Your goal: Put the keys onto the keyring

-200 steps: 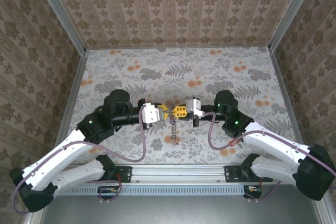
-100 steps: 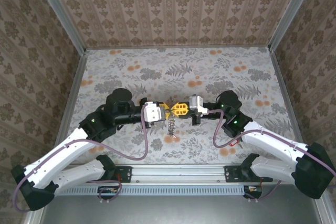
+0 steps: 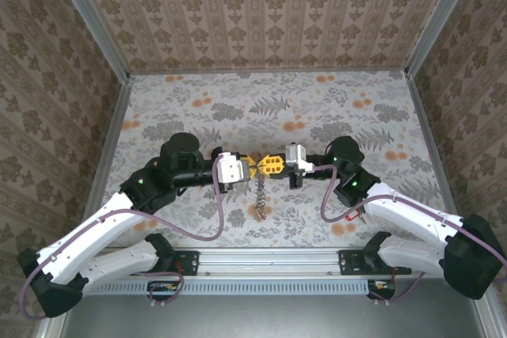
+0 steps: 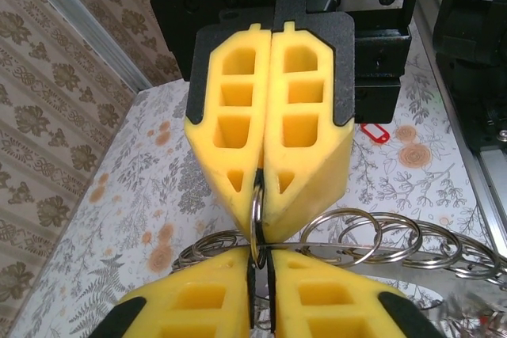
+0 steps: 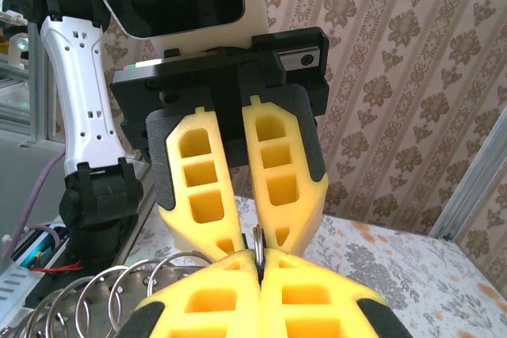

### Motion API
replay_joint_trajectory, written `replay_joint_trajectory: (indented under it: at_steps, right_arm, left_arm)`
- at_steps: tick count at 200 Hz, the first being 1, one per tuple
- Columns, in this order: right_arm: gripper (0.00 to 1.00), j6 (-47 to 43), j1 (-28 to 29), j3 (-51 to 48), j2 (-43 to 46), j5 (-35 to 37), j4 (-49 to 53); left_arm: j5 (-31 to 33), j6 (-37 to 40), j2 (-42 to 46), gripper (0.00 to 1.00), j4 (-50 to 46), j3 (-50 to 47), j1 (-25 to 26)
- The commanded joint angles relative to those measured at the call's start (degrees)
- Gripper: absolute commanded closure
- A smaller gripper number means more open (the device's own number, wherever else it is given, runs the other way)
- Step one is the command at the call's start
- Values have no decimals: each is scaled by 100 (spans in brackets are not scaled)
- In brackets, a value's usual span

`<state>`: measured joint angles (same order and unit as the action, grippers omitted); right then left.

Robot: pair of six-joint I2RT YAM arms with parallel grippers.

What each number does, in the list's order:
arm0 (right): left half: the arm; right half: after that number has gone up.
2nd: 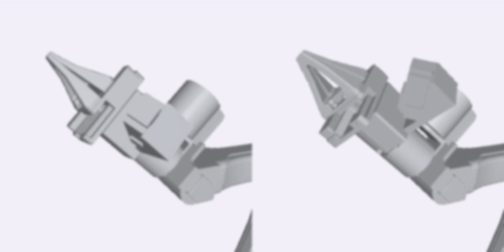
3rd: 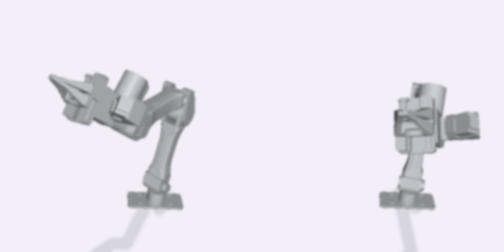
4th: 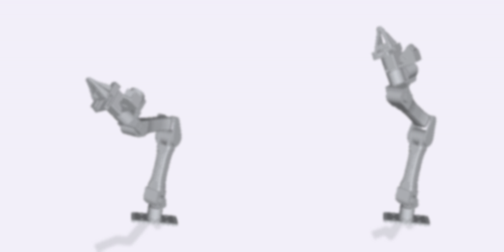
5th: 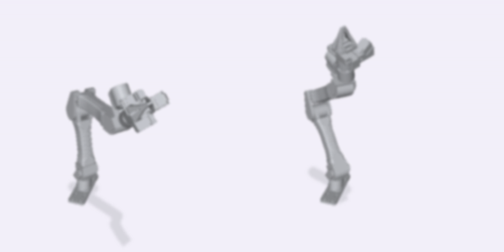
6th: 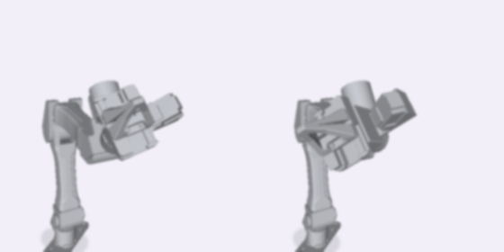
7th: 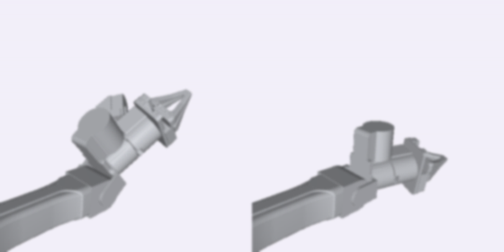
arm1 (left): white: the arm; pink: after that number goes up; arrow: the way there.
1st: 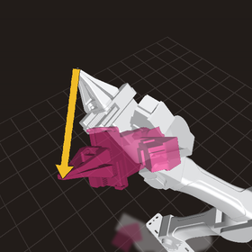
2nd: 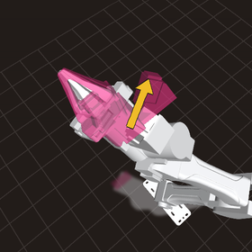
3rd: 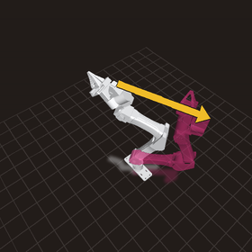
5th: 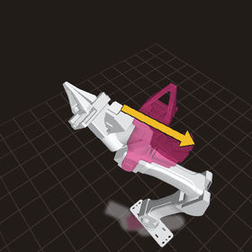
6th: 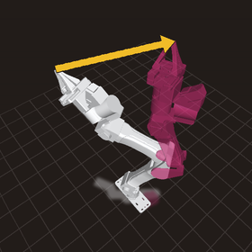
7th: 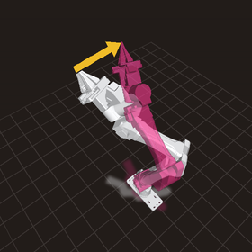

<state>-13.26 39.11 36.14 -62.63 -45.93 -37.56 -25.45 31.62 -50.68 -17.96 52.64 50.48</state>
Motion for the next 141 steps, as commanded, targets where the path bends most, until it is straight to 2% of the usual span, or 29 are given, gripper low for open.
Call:
replay_joint_trajectory:
  at_steps: [1,21,57,85,93,104,109,124,141]
  right_arm:
    - [100,32,26,0,-30,-153,-421]
    - [100,-154,26,7,12,-136,-181]
    - [100,-828,22,77,193,193,770]
    - [100,-802,2,77,200,128,775]
    - [100,-771,6,77,179,82,723]
    - [100,-757,9,78,155,67,673]
    - [100,-757,8,77,146,75,671]
    - [100,-756,8,73,137,78,638]
    - [100,-736,9,86,120,46,606]
  left_arm:
    - [-182,-256,-87,89,518,42,16]
    - [-234,-297,-123,100,609,39,15]
    - [81,-314,-161,100,532,70,19]
    - [95,-358,-129,100,502,2,20]
    - [32,-393,-123,95,536,-31,17]
    - [-65,-431,-111,81,594,-61,15]
    - [-96,-457,-110,78,631,-75,21]
    - [-195,-480,-144,78,646,-67,20]
    - [-251,-434,-214,84,561,-11,16]
